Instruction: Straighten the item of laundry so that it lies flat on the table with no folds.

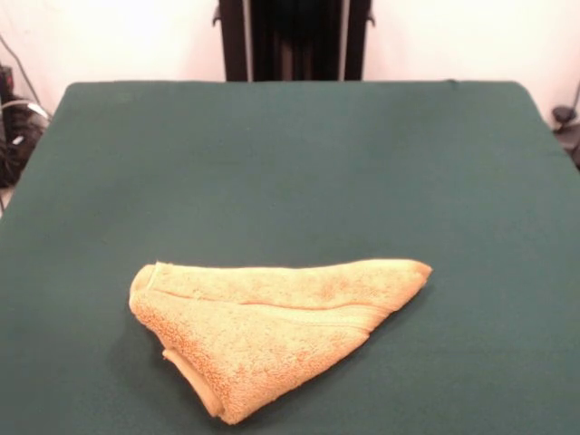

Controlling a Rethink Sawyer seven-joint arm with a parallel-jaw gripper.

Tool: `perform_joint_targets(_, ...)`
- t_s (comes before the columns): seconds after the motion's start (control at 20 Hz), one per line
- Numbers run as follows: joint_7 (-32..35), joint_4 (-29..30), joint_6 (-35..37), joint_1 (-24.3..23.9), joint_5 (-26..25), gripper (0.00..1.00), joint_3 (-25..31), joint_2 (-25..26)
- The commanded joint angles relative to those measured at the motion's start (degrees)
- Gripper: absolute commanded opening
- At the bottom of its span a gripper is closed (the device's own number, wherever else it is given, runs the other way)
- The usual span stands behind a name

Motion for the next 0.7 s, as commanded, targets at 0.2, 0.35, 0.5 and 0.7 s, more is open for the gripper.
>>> perform_joint_targets(0.2, 8.31, -0.57, 1.05, 8.28, -1.02, 1.0, -1.29, 5.98)
perform_joint_targets(0.35, 9.61, -0.33, -0.43, 8.89, -0.43, 1.0, -2.06, 6.48)
perform_joint_targets(0.5, 11.18, 0.57, -1.37, 9.78, -0.47, 1.0, -3.08, 6.33)
perform_joint_targets(0.7, 13.43, 2.96, -4.5, 10.71, -0.77, 1.0, -4.76, 6.17)
